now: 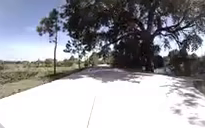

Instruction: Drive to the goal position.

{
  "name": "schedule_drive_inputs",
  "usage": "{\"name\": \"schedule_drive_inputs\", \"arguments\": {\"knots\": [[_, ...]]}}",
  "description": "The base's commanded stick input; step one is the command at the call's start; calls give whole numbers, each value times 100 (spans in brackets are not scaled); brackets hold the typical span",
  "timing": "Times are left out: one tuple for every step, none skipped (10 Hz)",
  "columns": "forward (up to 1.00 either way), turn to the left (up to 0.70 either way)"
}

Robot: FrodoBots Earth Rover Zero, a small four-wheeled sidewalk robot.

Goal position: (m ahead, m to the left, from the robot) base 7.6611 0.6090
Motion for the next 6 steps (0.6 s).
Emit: {"name": "schedule_drive_inputs", "arguments": {"knots": [[85,0],[85,0],[85,0],[85,0],[85,0],[85,0]]}}
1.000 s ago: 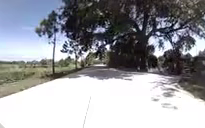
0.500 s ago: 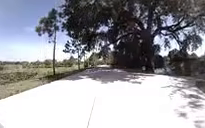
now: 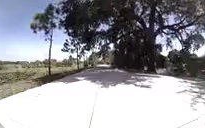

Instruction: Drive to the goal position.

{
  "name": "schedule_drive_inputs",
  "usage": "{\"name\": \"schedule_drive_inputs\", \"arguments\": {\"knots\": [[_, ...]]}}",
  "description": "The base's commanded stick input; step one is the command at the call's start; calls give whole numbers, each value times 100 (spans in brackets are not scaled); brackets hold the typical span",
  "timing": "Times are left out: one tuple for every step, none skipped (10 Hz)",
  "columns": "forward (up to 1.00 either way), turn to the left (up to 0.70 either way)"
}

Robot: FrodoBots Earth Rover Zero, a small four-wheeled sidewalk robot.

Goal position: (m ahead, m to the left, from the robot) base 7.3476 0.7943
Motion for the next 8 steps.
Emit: {"name": "schedule_drive_inputs", "arguments": {"knots": [[85,0],[85,0],[85,0],[85,0],[85,0],[85,0],[85,0],[85,0]]}}
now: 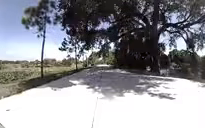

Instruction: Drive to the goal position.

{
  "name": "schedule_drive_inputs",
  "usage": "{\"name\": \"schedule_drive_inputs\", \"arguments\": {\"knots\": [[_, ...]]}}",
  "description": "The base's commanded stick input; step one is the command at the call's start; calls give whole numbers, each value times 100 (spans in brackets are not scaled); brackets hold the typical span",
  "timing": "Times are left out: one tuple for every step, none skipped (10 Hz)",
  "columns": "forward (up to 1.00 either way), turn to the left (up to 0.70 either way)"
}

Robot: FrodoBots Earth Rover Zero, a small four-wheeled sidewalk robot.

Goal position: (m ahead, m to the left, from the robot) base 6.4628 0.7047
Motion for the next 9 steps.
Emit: {"name": "schedule_drive_inputs", "arguments": {"knots": [[85,0],[85,0],[85,0],[85,0],[85,0],[85,0],[85,0],[85,0],[85,0]]}}
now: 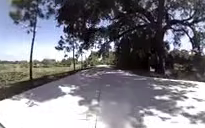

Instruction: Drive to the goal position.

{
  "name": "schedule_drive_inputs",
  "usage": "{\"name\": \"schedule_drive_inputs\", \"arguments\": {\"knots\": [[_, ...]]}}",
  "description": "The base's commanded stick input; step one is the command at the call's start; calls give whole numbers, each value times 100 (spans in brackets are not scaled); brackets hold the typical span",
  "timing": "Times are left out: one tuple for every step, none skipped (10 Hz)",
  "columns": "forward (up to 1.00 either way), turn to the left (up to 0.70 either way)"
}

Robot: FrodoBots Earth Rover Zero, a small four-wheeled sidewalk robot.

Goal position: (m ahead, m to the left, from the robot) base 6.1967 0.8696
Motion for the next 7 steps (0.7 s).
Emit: {"name": "schedule_drive_inputs", "arguments": {"knots": [[85,0],[85,0],[85,0],[85,0],[85,0],[85,0],[85,0]]}}
